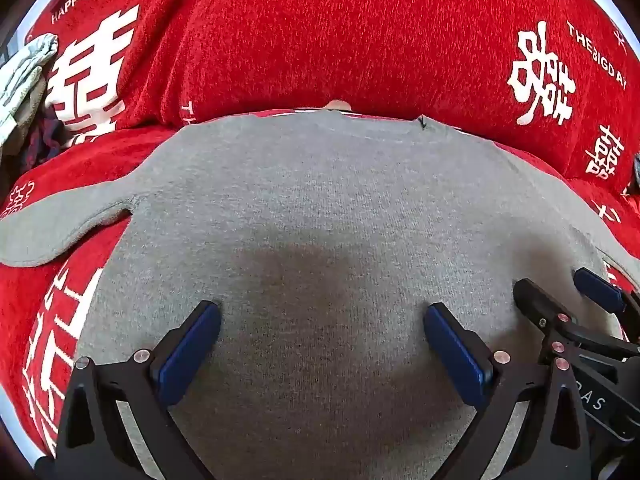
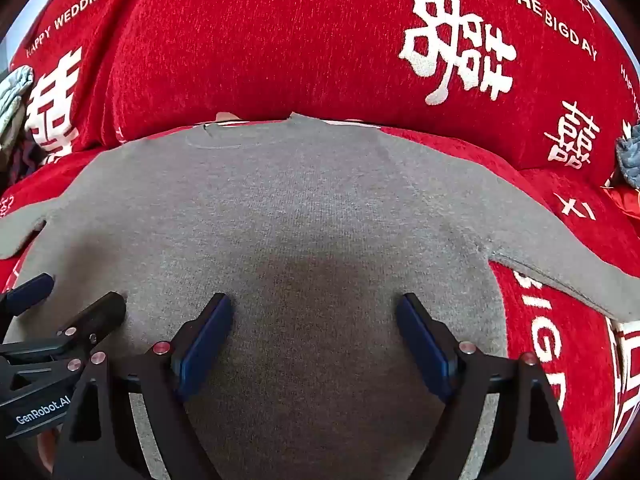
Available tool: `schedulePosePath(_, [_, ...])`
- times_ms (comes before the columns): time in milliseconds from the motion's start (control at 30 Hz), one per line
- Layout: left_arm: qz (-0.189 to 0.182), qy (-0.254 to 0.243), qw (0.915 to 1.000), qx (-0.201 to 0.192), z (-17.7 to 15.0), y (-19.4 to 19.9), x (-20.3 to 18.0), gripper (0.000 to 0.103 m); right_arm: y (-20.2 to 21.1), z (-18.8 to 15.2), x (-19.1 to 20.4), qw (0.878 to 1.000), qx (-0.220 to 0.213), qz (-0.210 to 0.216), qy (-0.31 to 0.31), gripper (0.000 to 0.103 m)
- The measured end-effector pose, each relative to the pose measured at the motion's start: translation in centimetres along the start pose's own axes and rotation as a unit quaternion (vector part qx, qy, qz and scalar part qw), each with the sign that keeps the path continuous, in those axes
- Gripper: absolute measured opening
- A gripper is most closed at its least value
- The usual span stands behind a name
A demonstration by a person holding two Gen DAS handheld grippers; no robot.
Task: Fold small clothes
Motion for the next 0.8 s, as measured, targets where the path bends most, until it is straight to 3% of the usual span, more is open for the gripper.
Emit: schedulePosePath(800, [0.001,-0.002,1.0000,-0.003,0.12,0.24,0.03,0.102,-0.11,0.42,0.28,1.000,0.011,-0.003,-0.002,0.088])
Point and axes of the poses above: each gripper's, at about its wrist camera, not at the fingertips, and y roughly against the way its jaws point, x to its left, z to its top, the point moved 5 cm from there along -y, roughly the way its jaws point
